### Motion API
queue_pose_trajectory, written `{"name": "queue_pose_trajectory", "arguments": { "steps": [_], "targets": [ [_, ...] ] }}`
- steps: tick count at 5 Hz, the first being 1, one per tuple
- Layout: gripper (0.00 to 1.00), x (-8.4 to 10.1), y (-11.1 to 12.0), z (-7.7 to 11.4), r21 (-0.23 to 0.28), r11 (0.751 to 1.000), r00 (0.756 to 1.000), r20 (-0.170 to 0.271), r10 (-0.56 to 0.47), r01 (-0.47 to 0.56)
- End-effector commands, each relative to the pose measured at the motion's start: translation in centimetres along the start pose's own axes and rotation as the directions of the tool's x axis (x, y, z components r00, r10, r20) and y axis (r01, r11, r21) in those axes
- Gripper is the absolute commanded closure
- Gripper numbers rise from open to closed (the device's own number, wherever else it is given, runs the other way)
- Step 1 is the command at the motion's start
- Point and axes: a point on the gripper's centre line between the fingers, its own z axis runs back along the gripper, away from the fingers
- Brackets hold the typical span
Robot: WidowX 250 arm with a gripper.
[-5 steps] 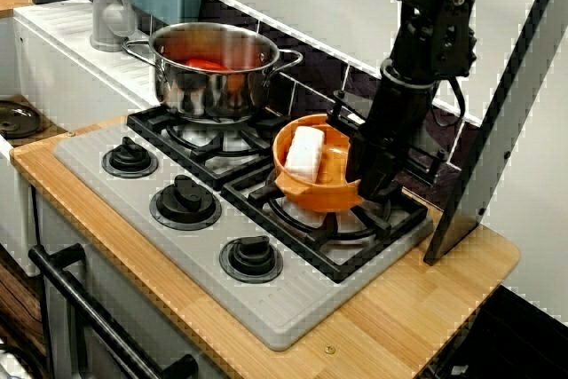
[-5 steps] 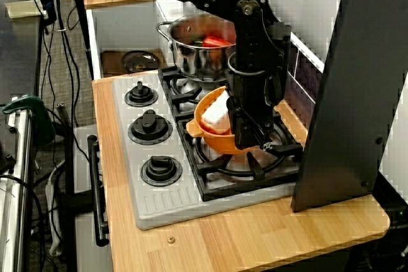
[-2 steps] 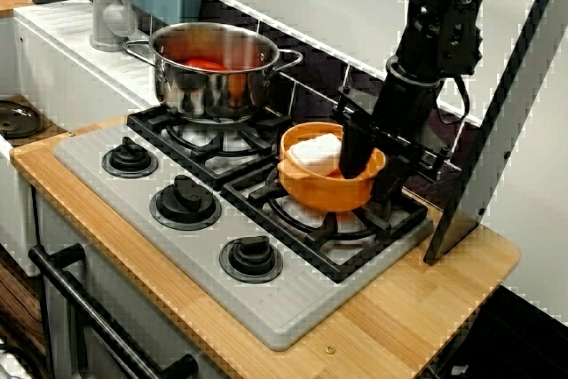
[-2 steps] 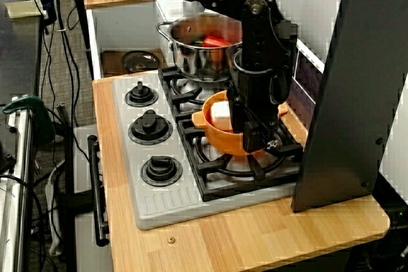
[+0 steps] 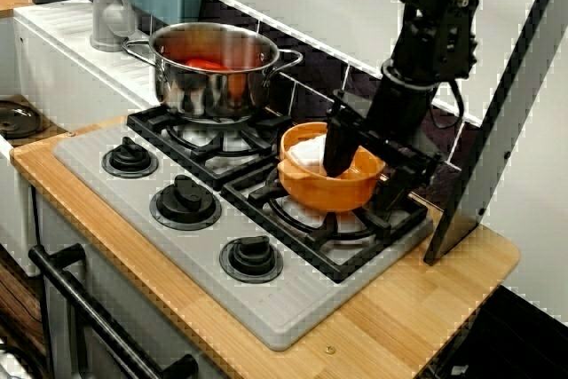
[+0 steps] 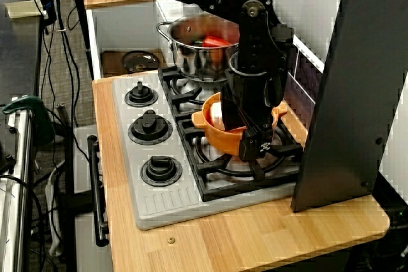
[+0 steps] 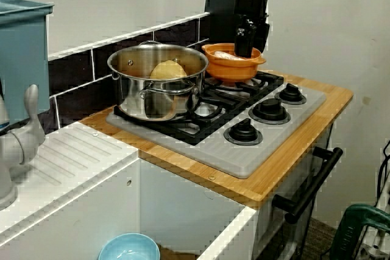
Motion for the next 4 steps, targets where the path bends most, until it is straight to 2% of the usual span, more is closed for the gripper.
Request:
{"name": "queue_pose_trajectory", "arguments": {
  "steps": [1,2,4],
  "targets": [
    [0.00,-0.8,2.2,5.3,-0.072,0.997,0.996,0.088,0.031,-0.025],
    [0.00,-1.1,2.8,6.2,-0.086,0.996,0.994,0.097,0.041,-0.033],
    [0.00,-0.9,3.9,6.6,-0.083,0.995,0.993,0.104,0.061,-0.052]
  ]
}}
